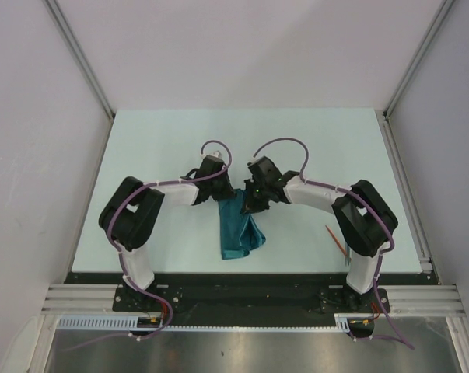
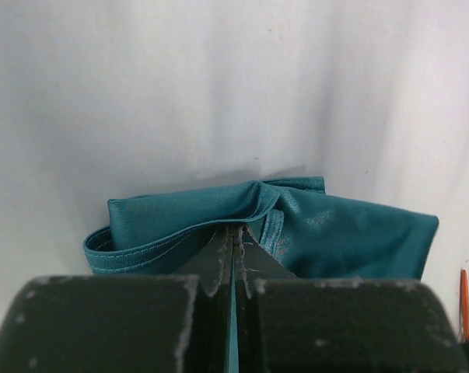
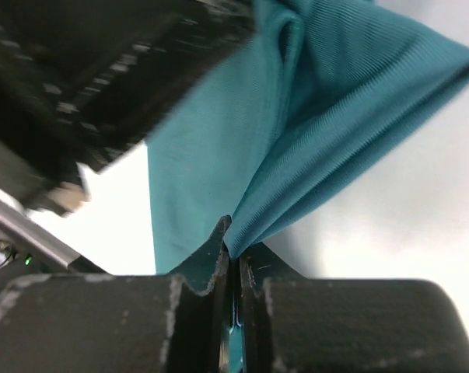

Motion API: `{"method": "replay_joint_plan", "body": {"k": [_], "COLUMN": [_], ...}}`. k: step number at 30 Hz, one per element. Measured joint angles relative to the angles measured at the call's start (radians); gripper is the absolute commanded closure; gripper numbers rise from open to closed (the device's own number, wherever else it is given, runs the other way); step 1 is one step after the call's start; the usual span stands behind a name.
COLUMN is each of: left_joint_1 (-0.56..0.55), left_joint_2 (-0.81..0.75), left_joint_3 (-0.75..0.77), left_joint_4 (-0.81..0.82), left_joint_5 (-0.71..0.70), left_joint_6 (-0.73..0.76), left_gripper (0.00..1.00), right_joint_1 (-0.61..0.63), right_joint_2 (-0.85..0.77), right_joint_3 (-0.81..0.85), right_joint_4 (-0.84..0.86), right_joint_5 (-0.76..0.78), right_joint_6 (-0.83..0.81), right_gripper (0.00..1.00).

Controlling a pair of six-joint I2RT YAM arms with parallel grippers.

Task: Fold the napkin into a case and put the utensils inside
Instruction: Fold the 2/3-rectangle-folded napkin at the center of the board.

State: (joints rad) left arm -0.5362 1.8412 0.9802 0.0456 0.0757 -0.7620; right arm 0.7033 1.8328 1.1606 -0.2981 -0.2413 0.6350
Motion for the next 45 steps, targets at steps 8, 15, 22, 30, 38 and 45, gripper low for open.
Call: {"method": "replay_joint_plan", "body": {"k": [8, 15, 22, 30, 38, 45], "left_joint_1": [0.000, 0.008, 0.031, 0.072, 0.076, 0.036], "left_joint_2": [0.000, 0.003, -0.061, -0.317, -0.322, -0.269], "left_joint_3": [-0.019, -0.026, -0.029, -0.064, -0.288, -0.320], "left_joint_4": [0.037, 0.049, -0.031, -0.163, -0.120, -0.008], "left_joint_5": [0.032, 0.077, 0.120, 0.087, 0.085, 0.086], "left_joint_6": [-0.018, -0.027, -0.024, 0.003, 0.002, -0.025], "left_gripper": [1.00, 0.99, 0.93, 0.99, 1.00, 1.00], "right_joint_1": [0.101, 0.128, 0.128, 0.128, 0.148, 0.203], "right_joint_2": [0.078, 0.108, 0.110, 0.112, 0.165, 0.250], "right_joint_3": [0.106, 0.139, 0.142, 0.151, 0.255, 0.400], "right_joint_4": [-0.096, -0.137, -0.142, -0.163, -0.280, -0.425], "right_joint_5": [0.171, 0.255, 0.260, 0.268, 0.309, 0.420], "right_joint_6": [0.063, 0.111, 0.114, 0.113, 0.126, 0.194], "right_gripper": [1.00, 1.00, 1.00, 1.00, 1.00, 1.00]}}
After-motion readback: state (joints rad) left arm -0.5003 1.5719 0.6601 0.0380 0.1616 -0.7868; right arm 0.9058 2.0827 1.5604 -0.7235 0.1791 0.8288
